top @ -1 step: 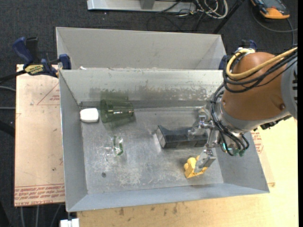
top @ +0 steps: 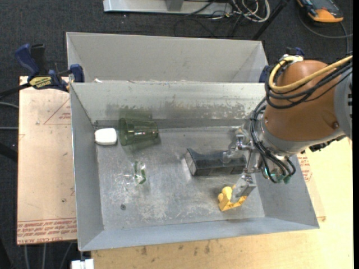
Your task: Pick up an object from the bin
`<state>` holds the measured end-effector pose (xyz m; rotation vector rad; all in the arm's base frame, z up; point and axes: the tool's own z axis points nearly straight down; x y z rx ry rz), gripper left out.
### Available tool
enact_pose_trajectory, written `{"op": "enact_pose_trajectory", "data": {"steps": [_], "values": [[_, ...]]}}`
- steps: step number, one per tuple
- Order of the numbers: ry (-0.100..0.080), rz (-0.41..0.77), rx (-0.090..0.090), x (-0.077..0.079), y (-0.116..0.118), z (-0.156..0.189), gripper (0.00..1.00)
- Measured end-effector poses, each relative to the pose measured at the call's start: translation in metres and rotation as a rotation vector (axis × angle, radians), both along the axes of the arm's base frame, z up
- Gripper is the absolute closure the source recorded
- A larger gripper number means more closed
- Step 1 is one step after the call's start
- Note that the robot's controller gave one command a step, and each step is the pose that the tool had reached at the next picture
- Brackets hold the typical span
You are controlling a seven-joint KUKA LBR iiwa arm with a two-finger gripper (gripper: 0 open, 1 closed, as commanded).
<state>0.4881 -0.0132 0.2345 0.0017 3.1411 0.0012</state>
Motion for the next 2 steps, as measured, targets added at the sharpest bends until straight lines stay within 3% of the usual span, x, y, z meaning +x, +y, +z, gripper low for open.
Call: {"op": "enact_pose_trajectory", "data": {"steps": [2], "values": [[-0.007, -0.003, 0.000, 0.051, -0.015, -0.111, 0.00]]}}
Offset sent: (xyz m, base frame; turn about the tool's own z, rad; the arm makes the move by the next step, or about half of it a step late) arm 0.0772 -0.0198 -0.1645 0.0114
